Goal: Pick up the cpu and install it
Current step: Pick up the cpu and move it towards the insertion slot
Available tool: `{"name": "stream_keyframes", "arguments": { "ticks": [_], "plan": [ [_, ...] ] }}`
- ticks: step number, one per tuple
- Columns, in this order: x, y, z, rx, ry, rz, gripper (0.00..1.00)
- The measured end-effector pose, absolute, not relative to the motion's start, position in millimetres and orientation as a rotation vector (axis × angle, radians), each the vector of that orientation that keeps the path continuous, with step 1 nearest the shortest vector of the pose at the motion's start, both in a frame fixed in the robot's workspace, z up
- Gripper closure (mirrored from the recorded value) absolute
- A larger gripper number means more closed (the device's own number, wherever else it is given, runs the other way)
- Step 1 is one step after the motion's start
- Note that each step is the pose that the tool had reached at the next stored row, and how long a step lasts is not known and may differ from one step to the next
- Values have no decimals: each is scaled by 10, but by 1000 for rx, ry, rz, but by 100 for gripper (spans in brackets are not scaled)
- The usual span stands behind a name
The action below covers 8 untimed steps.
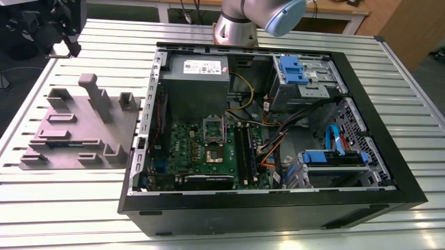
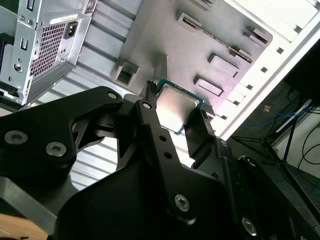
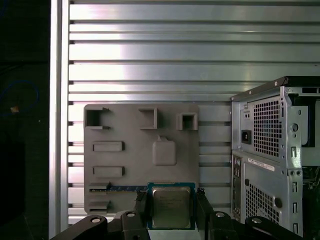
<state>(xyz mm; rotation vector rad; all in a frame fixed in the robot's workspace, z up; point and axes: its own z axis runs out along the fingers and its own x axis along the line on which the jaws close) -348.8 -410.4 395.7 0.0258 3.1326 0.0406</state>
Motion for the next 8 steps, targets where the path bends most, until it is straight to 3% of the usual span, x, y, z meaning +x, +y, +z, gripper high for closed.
{"name": "stream_keyframes", "arguments": {
  "ticks": [8],
  "plan": [
    [-3458, -4104, 3956, 26, 3133, 41, 53]
  ]
}}
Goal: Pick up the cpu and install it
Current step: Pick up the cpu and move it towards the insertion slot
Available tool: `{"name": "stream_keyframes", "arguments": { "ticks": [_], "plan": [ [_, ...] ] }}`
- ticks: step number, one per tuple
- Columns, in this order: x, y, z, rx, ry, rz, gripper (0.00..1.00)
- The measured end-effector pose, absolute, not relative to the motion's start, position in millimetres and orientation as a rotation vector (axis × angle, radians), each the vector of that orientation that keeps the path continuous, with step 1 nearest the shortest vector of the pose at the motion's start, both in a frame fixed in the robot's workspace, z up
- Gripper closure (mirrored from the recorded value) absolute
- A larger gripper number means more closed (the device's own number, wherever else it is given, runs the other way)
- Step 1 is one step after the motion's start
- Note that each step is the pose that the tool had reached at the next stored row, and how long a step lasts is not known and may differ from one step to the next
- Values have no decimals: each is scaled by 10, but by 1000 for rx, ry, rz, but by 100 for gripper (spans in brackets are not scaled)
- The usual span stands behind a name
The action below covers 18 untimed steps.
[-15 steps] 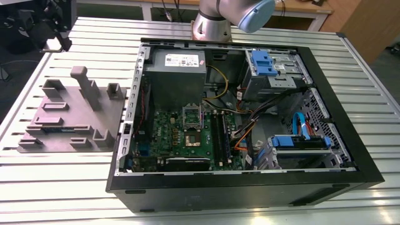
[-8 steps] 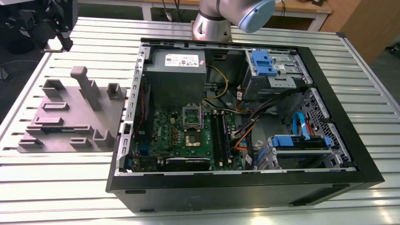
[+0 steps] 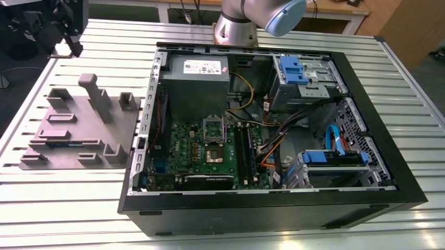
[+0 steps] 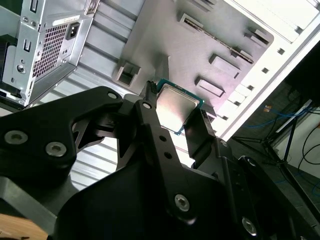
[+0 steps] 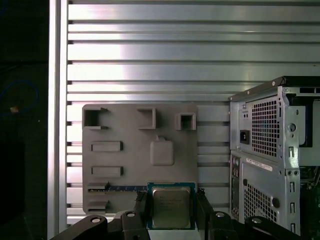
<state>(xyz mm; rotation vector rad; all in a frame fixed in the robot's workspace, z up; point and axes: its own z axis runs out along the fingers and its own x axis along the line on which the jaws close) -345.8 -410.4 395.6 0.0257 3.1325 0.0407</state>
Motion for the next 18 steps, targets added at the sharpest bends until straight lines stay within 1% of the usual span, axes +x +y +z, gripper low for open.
{"name": "stream_keyframes", "arguments": {
  "ticks": [18],
  "plan": [
    [-3399, -4104, 3956, 26, 3133, 41, 53]
  ]
}}
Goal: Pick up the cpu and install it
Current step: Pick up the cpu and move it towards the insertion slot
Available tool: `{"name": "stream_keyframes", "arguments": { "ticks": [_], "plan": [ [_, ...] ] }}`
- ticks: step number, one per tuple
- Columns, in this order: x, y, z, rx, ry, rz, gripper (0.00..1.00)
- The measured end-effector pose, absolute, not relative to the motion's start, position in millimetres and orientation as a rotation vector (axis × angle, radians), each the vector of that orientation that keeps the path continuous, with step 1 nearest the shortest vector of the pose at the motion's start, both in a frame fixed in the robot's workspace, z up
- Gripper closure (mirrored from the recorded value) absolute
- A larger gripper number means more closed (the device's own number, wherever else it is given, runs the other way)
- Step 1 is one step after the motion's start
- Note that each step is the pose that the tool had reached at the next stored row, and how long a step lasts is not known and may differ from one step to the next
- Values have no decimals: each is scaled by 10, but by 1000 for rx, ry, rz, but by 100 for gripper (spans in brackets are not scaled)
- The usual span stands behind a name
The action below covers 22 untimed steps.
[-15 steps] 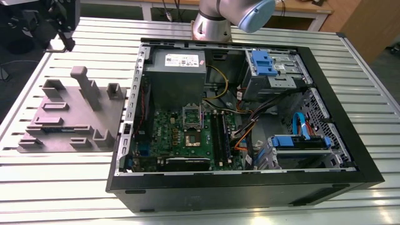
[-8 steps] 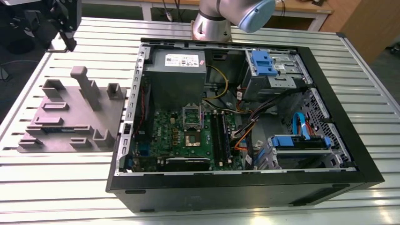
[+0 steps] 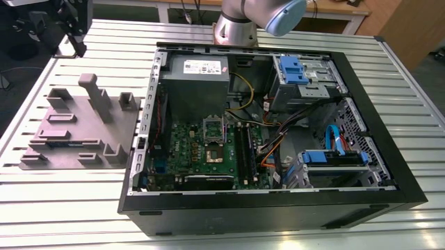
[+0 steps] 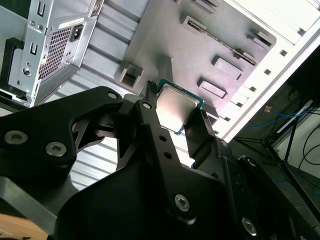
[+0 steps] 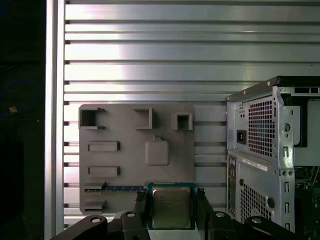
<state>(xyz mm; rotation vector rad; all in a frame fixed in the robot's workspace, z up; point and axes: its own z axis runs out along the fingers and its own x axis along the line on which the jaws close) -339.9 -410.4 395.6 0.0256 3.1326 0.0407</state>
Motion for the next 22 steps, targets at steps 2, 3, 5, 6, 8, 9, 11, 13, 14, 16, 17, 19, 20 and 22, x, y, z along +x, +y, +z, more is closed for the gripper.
{"name": "stream_keyframes", "arguments": {
  "ticks": [2, 3, 5, 6, 8, 9, 11, 13, 14, 16, 17, 19, 20, 22],
  "plan": [
    [-3391, -4104, 3956, 26, 3133, 41, 53],
    [-3387, -4104, 3957, 26, 3133, 41, 53],
    [-3376, -4104, 3956, 26, 3132, 41, 53],
    [-3370, -4104, 3956, 26, 3133, 41, 53],
    [-3359, -4104, 3956, 26, 3133, 41, 53],
    [-3352, -4104, 3956, 26, 3133, 41, 53],
    [-3337, -4104, 3956, 26, 3133, 41, 53],
    [-3319, -4104, 3956, 26, 3133, 41, 53],
    [-3309, -4104, 3956, 26, 3133, 41, 53],
    [-3297, -4104, 3957, 26, 3133, 41, 53],
    [-3296, -4104, 3956, 26, 3133, 41, 53],
    [-3292, -4104, 3956, 26, 3133, 41, 53],
    [-3291, -4104, 3956, 26, 3133, 41, 53],
    [-3290, -4104, 3956, 26, 3133, 41, 53]
  ]
}}
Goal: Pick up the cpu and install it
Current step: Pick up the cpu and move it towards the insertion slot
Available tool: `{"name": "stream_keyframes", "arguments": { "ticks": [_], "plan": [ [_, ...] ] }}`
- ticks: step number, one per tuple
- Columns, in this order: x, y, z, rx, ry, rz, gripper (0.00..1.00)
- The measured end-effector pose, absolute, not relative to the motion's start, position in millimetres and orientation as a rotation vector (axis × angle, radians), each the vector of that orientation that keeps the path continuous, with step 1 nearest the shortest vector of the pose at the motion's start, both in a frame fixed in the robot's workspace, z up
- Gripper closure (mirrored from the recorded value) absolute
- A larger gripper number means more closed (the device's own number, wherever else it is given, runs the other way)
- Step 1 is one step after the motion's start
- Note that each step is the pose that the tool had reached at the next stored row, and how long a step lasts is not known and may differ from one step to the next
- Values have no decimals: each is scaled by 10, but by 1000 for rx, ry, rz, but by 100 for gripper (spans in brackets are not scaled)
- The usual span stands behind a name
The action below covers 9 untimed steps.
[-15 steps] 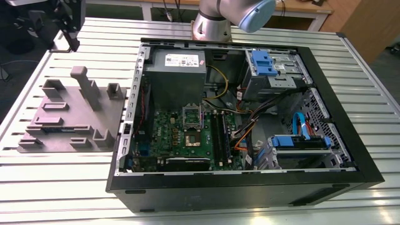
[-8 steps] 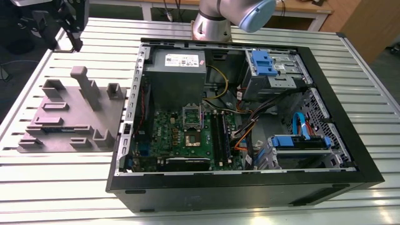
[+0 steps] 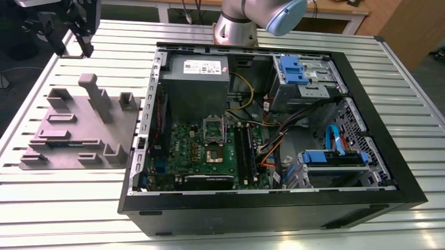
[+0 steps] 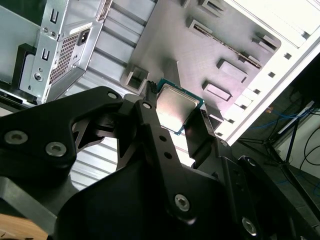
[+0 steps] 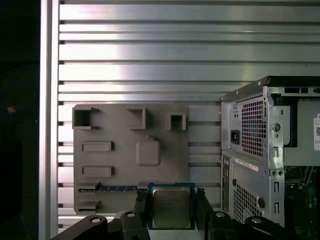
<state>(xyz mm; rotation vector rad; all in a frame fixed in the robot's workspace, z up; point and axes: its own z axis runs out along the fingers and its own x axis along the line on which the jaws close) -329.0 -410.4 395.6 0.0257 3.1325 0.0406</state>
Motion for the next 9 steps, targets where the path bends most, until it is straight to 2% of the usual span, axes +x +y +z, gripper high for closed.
{"name": "stream_keyframes", "arguments": {
  "ticks": [9],
  "plan": [
    [-3266, -4104, 3957, 26, 3133, 41, 53]
  ]
}}
